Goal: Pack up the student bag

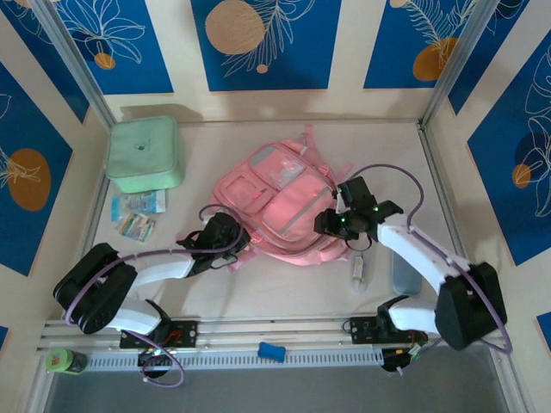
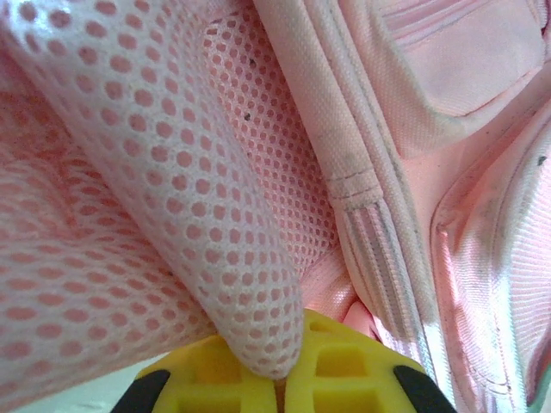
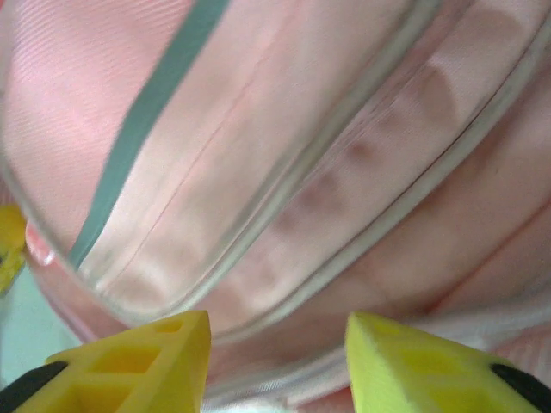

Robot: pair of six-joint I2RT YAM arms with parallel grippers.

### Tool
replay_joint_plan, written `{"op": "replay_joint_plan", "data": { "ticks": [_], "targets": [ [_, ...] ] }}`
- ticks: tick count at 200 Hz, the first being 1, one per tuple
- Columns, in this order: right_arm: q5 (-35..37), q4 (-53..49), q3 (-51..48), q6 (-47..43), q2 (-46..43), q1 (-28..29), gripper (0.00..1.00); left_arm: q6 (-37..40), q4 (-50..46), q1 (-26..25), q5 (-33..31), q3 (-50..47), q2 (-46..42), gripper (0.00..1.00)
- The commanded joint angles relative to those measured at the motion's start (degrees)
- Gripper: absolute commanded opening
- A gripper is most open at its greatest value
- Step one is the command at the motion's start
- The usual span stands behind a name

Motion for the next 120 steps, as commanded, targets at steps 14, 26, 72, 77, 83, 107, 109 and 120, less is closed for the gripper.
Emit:
{"op": "replay_joint_plan", "data": {
  "ticks": [14, 26, 72, 77, 83, 107, 109, 120],
  "targets": [
    [9.94, -8.87, -0.46, 5.09, -6.1, 11.92, 0.48, -1.78, -1.73, -2.52, -0.4, 2.84, -3.34, 0.0],
    [10.94, -7.54, -1.05, 8.34, -5.79, 17.28, 0.48, -2.84, -1.93, -3.34, -0.81, 3.05, -3.84, 0.0],
    [11.86, 8.86, -3.21, 11.29, 0.66, 28.84, 0.48, -6.64, -1.85, -6.98, -2.74, 5.07, -4.65, 0.0],
    [10.19, 10.51, -3.38, 11.74, 1.75, 28.09, 0.48, -6.81, -3.04, -7.68, -3.38, 5.83, -4.57, 0.0],
    [8.55, 11.6, -3.27, 12.59, 3.11, 26.93, 0.48, -7.24, -4.52, -8.54, -4.21, 6.6, -4.44, 0.0],
    [9.14, 11.63, -2.62, 12.57, 6.32, 24.54, 0.45, -8.39, -3.16, -9.08, -3.41, 4.56, -4.55, 0.09],
    [9.41, 11.52, -2.62, 12.34, 6.27, 24.42, 0.45, -8.46, -2.79, -9.01, -3.28, 3.99, -4.77, 0.11],
    [10.45, 11.53, -3.16, 10.63, 6.09, 23.94, 0.45, -8.87, -3.14, -8.81, -4.55, 1.18, -6.9, 0.23]
  ]
}}
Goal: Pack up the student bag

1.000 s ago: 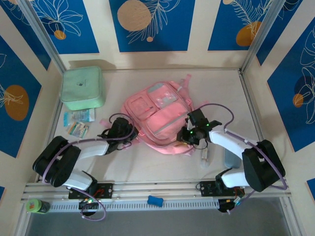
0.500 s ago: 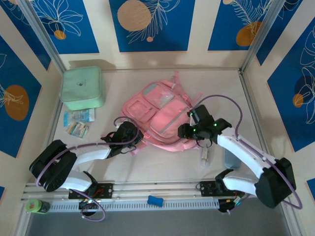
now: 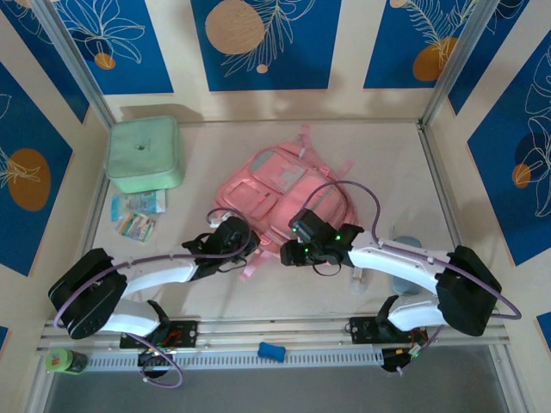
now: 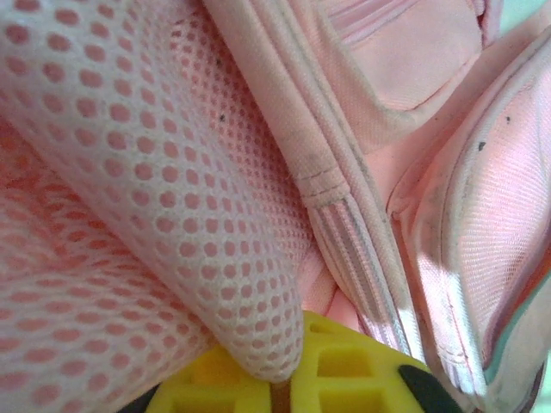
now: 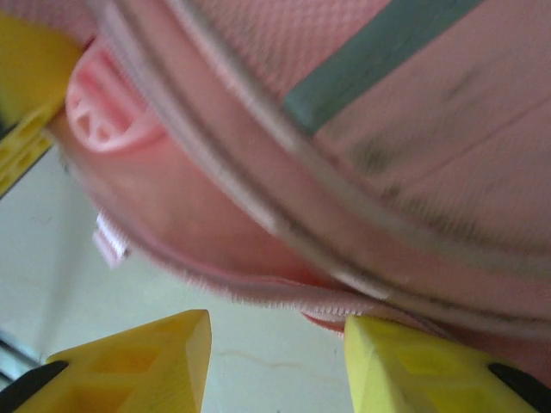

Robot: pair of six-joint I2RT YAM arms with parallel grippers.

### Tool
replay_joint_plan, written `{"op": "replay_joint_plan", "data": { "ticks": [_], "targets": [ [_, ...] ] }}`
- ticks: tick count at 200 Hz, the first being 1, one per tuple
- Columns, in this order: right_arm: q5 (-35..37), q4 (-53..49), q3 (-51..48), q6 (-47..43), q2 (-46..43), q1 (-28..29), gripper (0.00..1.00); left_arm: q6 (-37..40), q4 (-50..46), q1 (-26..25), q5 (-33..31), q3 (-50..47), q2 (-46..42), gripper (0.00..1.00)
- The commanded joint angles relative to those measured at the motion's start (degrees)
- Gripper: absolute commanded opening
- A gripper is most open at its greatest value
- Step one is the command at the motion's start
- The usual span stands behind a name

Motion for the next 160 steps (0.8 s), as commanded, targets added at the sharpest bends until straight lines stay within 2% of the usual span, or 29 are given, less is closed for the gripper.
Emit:
{"op": "replay_joint_plan", "data": {
  "ticks": [1, 16, 34, 70, 90, 109, 126, 136, 160],
  "targets": [
    [1.65, 2.86, -0.57, -0.71, 0.02, -1.09, 0.46, -1.62, 2.61, -0.73, 0.23, -2.4, -4.35, 0.24],
    [1.73, 1.52, -1.78, -1.05, -0.22, -2.37, 0.45, -2.45, 0.76, 0.1, -1.76, -5.51, -7.22, 0.36],
    [-0.27, 1.49, -3.25, -1.49, -0.94, -3.5, 0.45, -1.89, -2.93, 2.56, -0.98, -6.63, -8.88, 0.49],
    [0.56, 0.56, -4.43, -1.14, -3.1, -2.71, 0.45, -1.49, 0.19, 6.1, 0.6, -7.56, -6.49, 0.6],
    [0.81, 0.28, -4.34, -0.63, -3.02, -2.41, 0.45, -1.68, 3.31, 7.34, 1.78, -6.38, -1.99, 0.61],
    [0.86, 0.57, -4.57, -0.37, -2.77, -2.36, 0.45, -2.15, 7.16, 8.56, 4.25, -4.79, 2.24, 0.59],
    [0.51, 1.04, -4.7, -0.58, -2.49, -3.29, 0.45, -4.08, 11.35, 8.24, 3.41, -5.46, 4.29, 0.45],
    [0.6, 1.22, -4.66, -1.05, -1.99, -4.38, 0.45, -4.52, 13.94, 7.85, 3.14, -5.75, 4.92, 0.41],
    [-0.08, 2.85, -4.4, -3.95, -0.7, -8.6, 0.45, -3.65, 11.33, 7.27, 3.78, -2.64, 6.02, 0.23]
  ]
}}
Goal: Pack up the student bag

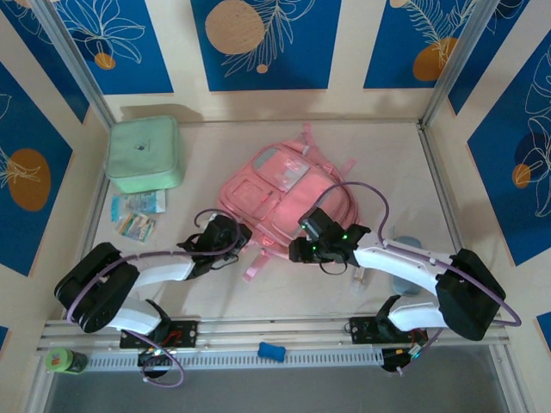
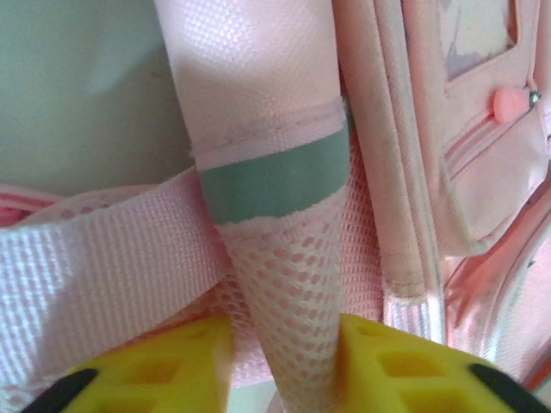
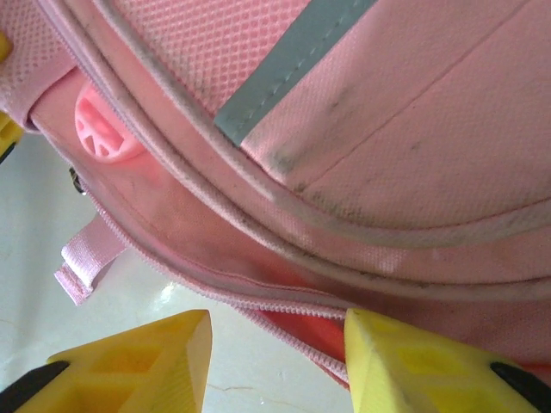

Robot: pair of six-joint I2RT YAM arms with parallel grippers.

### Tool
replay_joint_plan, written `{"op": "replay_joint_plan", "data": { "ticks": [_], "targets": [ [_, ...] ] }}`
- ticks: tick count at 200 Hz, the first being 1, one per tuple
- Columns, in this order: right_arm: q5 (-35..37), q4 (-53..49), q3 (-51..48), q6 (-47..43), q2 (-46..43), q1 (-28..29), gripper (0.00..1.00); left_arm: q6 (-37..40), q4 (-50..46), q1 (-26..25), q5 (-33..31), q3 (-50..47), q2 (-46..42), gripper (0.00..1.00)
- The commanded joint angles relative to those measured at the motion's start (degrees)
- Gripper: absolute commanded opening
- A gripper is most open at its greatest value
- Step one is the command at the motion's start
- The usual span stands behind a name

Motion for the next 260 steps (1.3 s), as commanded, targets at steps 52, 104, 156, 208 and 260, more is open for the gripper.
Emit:
{"op": "replay_joint_plan", "data": {
  "ticks": [52, 104, 156, 208, 260],
  "targets": [
    [3.2, -6.58, 6.72, -8.91, 1.66, -8.14, 0.46, -4.56, 6.94, -4.9, -1.05, 2.81, 1.42, 0.0],
    [10.78, -18.38, 9.56, -0.06, -3.41, 5.17, 0.49, -6.72, 2.77, -7.86, -3.53, 6.2, -1.47, 0.0],
    [14.81, -11.62, 9.97, 10.24, 2.98, 14.56, 0.42, -6.43, 0.76, -10.23, -5.03, 7.68, -3.32, 0.0],
    [22.1, -8.52, 14.19, 16.5, 11.77, 15.88, 0.42, -7.76, 3.01, -11.76, -6.3, 6.88, -2.97, 0.0],
    [28.75, -14.76, 18.21, 25.54, 17.17, 15.7, 0.37, -8.27, 3.87, -12.14, -7.96, 6.18, -2.61, 0.0]
  ]
}}
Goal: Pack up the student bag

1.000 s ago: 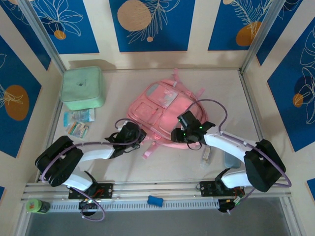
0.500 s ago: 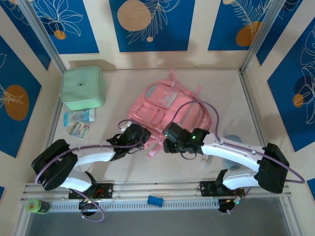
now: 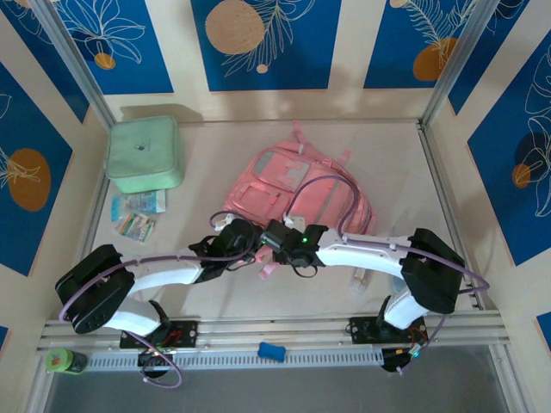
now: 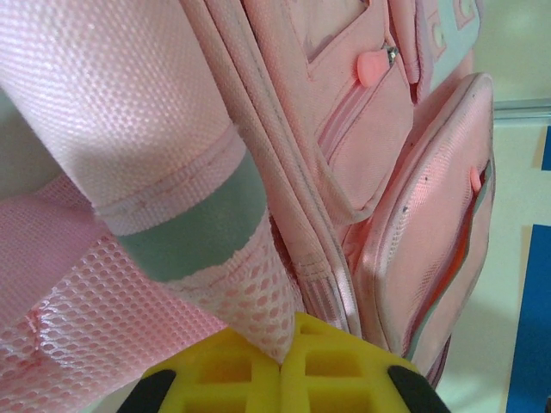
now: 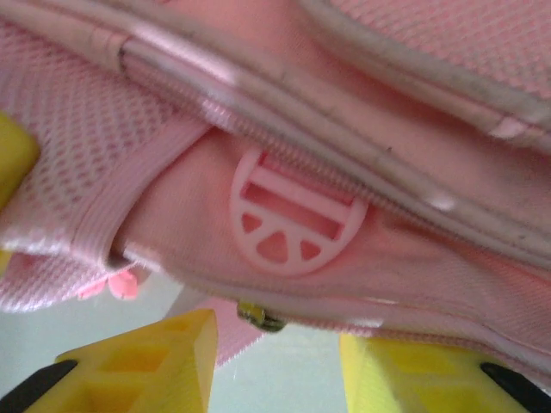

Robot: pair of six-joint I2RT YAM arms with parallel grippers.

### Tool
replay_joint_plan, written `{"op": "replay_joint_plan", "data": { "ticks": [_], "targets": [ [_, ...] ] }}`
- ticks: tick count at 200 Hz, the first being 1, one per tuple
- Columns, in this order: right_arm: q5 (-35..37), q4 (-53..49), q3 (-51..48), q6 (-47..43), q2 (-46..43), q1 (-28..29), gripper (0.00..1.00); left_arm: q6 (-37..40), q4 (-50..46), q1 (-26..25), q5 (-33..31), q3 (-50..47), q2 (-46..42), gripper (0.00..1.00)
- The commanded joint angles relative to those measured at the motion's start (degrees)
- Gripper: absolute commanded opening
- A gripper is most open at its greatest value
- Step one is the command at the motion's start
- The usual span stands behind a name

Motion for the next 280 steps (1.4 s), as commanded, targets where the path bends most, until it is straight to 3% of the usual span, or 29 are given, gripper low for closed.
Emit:
{"op": "replay_joint_plan", "data": {
  "ticks": [1, 28, 88, 164, 233, 280],
  "targets": [
    [6.26, -5.76, 3.4, 7.17, 1.87, 0.06, 0.37, -0.45, 3.9, -1.19, -1.76, 0.83, -1.23, 0.0],
    [5.63, -10.54, 2.65, 7.97, 0.34, 0.49, 0.35, 0.21, 3.5, -1.19, -2.12, 0.82, -1.55, 0.0],
    [-0.41, -8.16, -2.86, 2.3, -6.12, 1.66, 0.28, 1.24, 4.06, -1.3, -2.12, 0.93, -1.54, 0.0],
    [-4.12, -2.56, 0.61, -4.16, 1.81, 1.2, 0.4, 1.46, 4.02, -1.28, -2.3, 1.31, -1.51, 0.0],
    [4.12, 1.26, -1.75, -8.36, -0.9, -0.18, 0.41, 1.65, 3.84, -1.25, -2.17, 1.17, -1.29, 0.0],
    [7.59, -3.48, -1.62, -5.03, -3.27, -1.15, 0.41, 1.89, 2.92, -1.28, -2.56, 1.31, -1.42, 0.0]
  ]
}}
